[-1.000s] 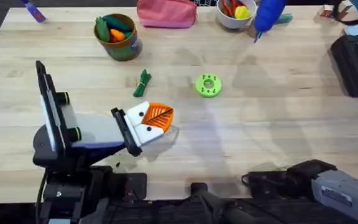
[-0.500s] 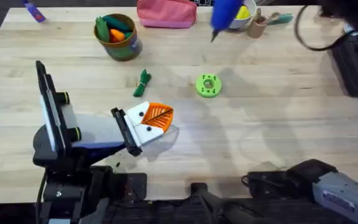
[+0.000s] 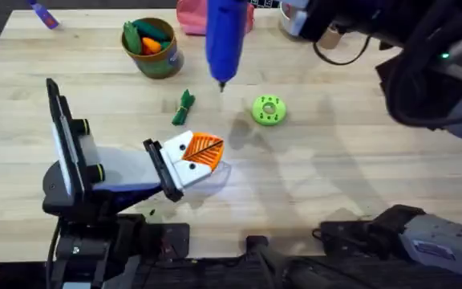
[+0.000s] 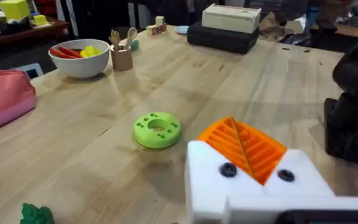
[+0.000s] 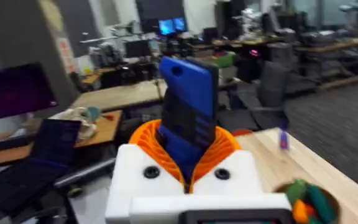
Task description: Pick up the gripper from the table and insert it into the empty holder that is missing its gripper. Then pick up a screw, insert it into the mounting hole, and use the screwdriver to tighten it. Finally, clean up the table by picking up the vegetable and placing it into the bucket.
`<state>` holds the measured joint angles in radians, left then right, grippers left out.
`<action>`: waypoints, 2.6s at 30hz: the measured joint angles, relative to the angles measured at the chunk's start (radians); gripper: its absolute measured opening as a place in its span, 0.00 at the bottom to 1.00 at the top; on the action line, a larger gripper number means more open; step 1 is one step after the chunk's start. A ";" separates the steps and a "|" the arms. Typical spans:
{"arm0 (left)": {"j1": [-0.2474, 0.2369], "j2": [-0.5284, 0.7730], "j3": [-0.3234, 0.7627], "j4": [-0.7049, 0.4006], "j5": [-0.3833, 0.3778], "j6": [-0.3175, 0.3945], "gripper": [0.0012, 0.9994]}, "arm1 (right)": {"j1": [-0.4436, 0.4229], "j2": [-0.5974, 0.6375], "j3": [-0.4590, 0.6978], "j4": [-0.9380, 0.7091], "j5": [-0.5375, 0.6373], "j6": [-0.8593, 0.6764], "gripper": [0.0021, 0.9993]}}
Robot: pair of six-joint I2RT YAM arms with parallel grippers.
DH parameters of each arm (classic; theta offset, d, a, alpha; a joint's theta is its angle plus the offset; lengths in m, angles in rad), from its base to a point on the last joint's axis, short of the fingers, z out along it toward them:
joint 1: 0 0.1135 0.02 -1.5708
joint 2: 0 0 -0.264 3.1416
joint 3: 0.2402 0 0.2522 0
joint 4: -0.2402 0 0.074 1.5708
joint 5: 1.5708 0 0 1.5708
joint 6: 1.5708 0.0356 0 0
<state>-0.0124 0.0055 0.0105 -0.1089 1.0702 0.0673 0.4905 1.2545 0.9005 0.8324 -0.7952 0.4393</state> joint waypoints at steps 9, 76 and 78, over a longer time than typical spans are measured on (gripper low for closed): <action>0.000 0.000 0.000 0.000 0.000 0.000 0.01 | 0.131 0.032 0.000 0.117 -0.016 0.018 0.02; 0.000 0.000 0.000 0.000 0.000 0.000 0.01 | 0.261 0.181 0.000 0.193 -0.209 -0.194 0.02; 0.000 0.000 0.000 0.000 0.000 0.000 0.01 | 0.261 0.185 0.000 0.193 -0.213 -0.202 0.02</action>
<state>-0.0124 0.0055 0.0105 -0.1089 1.0702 0.0673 0.7517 1.4395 0.9005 1.0256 -1.0081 0.2375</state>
